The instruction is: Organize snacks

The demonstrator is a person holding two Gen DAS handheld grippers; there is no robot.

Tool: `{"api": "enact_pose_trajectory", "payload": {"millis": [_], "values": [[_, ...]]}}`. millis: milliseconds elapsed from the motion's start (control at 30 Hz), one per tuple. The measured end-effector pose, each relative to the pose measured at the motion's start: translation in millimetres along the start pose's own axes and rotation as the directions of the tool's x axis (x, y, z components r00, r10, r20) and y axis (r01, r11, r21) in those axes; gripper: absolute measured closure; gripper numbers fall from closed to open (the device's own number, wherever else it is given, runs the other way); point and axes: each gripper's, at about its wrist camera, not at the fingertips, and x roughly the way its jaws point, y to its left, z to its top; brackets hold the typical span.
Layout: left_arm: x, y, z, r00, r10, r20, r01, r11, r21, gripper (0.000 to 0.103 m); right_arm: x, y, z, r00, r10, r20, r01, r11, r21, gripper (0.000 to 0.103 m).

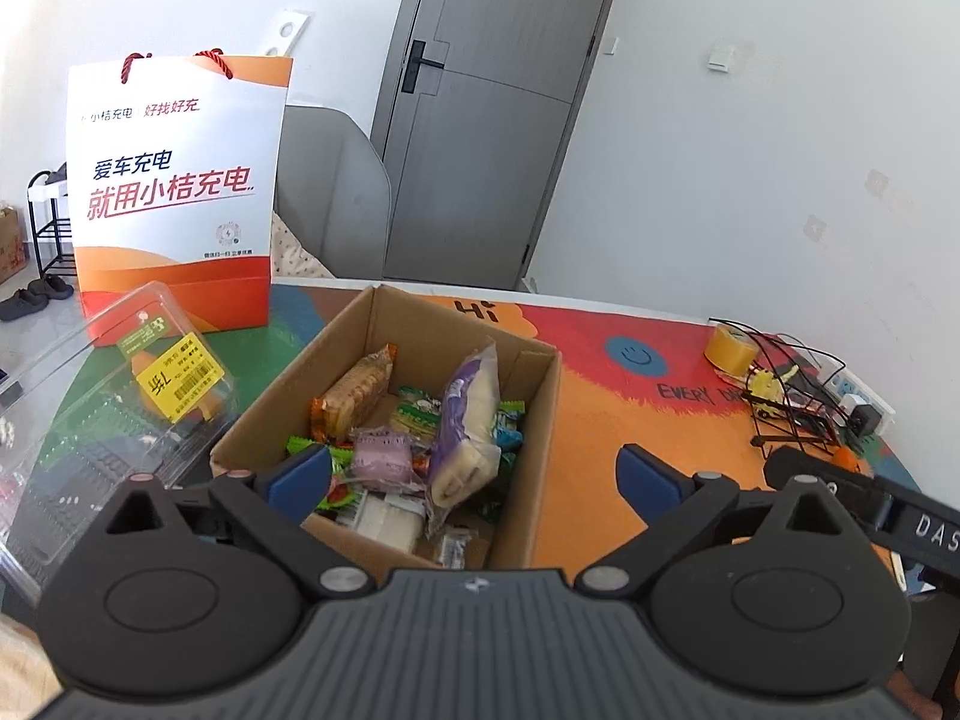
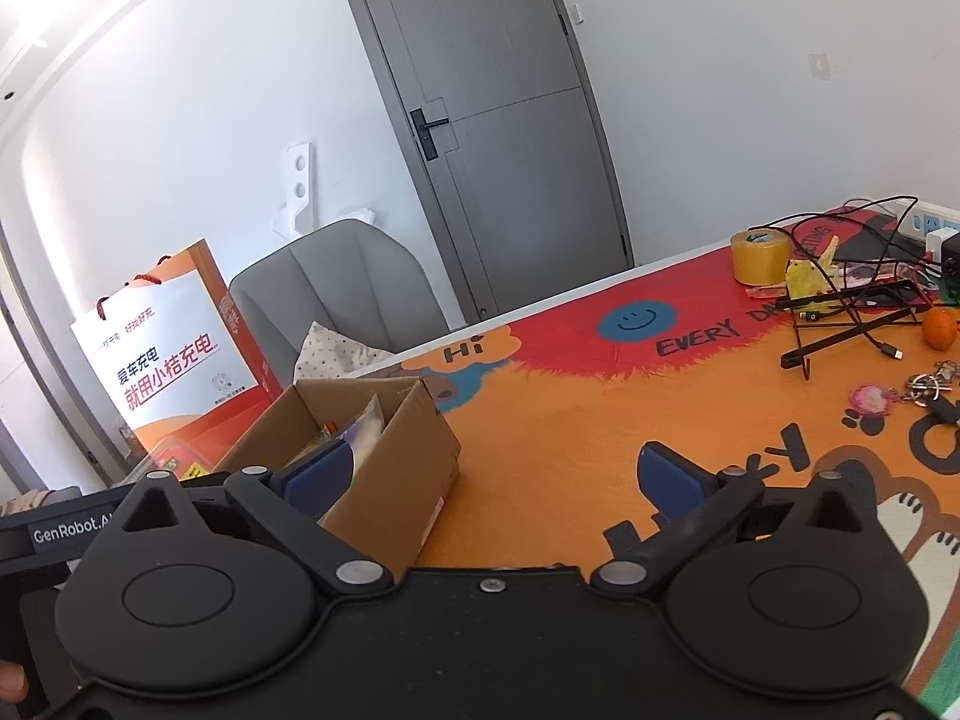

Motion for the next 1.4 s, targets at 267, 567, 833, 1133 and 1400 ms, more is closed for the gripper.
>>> {"api": "enact_pose_trajectory", "payload": {"millis": [267,567,833,1133,1400], "values": [[-19.0,-2.2,-7.7,1.0,-0.008,-0.002,0.008,0.999,0.047,0.001,-18.3,-8.5,-5.2,1.0,-0.006,-0.014,0.006,1.0,-0.022,0.0],[-41.0,6.3,-9.6,1.0,-0.022,0.004,0.022,0.997,0.07,0.001,-41.6,-18.1,-4.4,0.998,-0.055,-0.012,0.055,0.998,-0.029,0.0],[-65.3,7.4,-15.2,0.999,-0.045,0.018,0.042,0.991,0.124,0.001,-61.8,-23.4,-9.6,0.995,-0.102,0.004,0.102,0.994,-0.045,0.0],[-83.8,1.1,-20.6,0.998,-0.054,0.024,0.049,0.986,0.158,0.0,-85.4,-19.9,-9.0,0.993,-0.116,0.005,0.116,0.992,-0.058,0.0],[-99.7,-4.7,-22.1,0.997,-0.062,0.044,0.053,0.982,0.181,0.0,-100.1,-4.4,-10.4,0.998,-0.062,0.004,0.062,0.993,-0.1,0.0]]}}
